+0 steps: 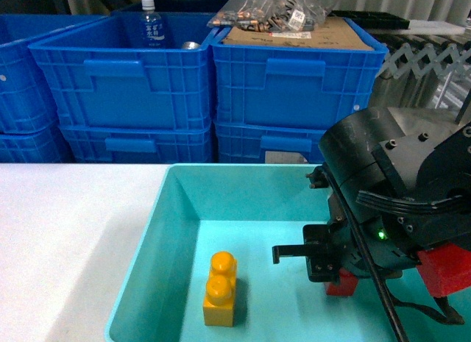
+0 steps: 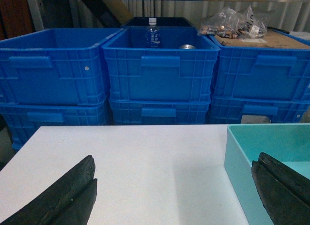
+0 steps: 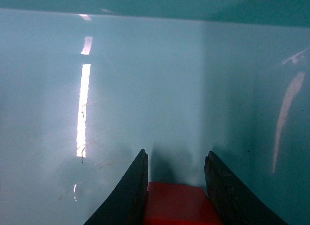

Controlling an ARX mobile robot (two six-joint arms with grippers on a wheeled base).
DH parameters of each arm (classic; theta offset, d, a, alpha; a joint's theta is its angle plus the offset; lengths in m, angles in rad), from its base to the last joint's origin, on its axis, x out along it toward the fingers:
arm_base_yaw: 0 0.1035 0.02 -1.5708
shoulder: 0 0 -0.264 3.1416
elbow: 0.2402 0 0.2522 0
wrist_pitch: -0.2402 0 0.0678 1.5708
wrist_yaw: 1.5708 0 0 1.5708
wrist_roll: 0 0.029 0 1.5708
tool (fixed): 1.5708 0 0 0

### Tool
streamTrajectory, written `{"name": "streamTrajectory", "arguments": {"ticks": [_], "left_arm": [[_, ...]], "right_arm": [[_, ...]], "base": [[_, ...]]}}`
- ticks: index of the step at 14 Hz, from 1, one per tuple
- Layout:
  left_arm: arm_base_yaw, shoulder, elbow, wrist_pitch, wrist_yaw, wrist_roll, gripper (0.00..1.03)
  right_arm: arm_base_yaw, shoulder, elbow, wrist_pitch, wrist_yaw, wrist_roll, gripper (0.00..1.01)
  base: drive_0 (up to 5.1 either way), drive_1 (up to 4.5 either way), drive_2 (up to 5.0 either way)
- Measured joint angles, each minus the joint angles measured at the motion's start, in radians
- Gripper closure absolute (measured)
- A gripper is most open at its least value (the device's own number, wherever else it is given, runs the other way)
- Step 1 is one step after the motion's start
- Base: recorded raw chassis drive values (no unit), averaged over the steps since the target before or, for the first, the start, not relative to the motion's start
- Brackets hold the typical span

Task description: Pick red block from blue box to shelf

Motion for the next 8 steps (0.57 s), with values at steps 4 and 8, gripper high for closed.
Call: {"name": "streamTrajectory", "arguments": {"ticks": [4,8], "left_arm": [[0.000,0.000,0.000,0.000,0.000,0.000,0.05],[0.000,0.000,0.000,0.001,0.002,0.000,0.05]], "right_arm": [[0.001,-0.427,-0.268,0.185,0.087,-0.016,0.73],[0.005,-0.686,-0.530,0.619,0.224,-0.146,0.73]], "base": [[0.0,0.00,0.0],[0.0,0.00,0.0]]}}
